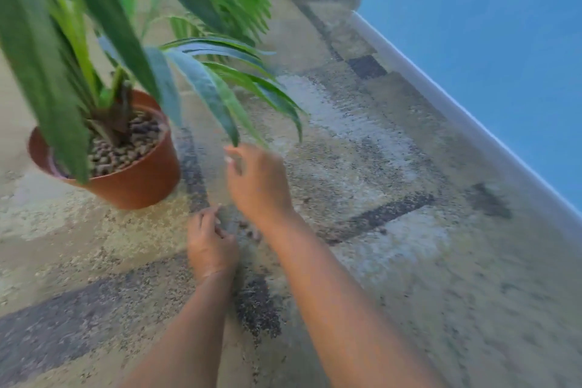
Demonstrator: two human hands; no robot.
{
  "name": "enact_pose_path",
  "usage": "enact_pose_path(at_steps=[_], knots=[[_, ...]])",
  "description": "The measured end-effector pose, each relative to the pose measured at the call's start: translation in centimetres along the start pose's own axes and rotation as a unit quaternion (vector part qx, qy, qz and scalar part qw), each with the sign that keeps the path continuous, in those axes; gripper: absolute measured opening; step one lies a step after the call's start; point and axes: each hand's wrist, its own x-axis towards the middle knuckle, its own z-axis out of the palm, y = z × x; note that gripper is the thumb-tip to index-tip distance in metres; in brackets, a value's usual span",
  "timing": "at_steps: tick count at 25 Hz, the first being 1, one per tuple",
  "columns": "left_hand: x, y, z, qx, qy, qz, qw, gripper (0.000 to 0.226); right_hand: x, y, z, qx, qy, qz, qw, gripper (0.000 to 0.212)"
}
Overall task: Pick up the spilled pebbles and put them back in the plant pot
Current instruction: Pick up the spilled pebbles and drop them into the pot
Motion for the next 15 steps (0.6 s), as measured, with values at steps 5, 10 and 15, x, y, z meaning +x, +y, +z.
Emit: enact_pose_path(at_steps=[5, 10, 15], knots=[[-0.2, -0.2, 0.9, 0.030, -0.039, 0.060, 0.997, 0.049, -12.2, 15.5, -10.7, -0.269, 0.056, 0.271, 0.922, 0.044], [-2.3, 2.4, 0.1, 0.067, -0.164, 0.112, 0.978, 0.057, -12.3, 17.8, -10.9, -0.213, -0.053, 0.208, 0.953, 0.044], [-2.5, 2.3, 0.0, 0.092, -0.169, 0.130, 0.973, 0.047, -8.0, 13.3, -7.7, -0.168, -0.039, 0.145, 0.974, 0.037]])
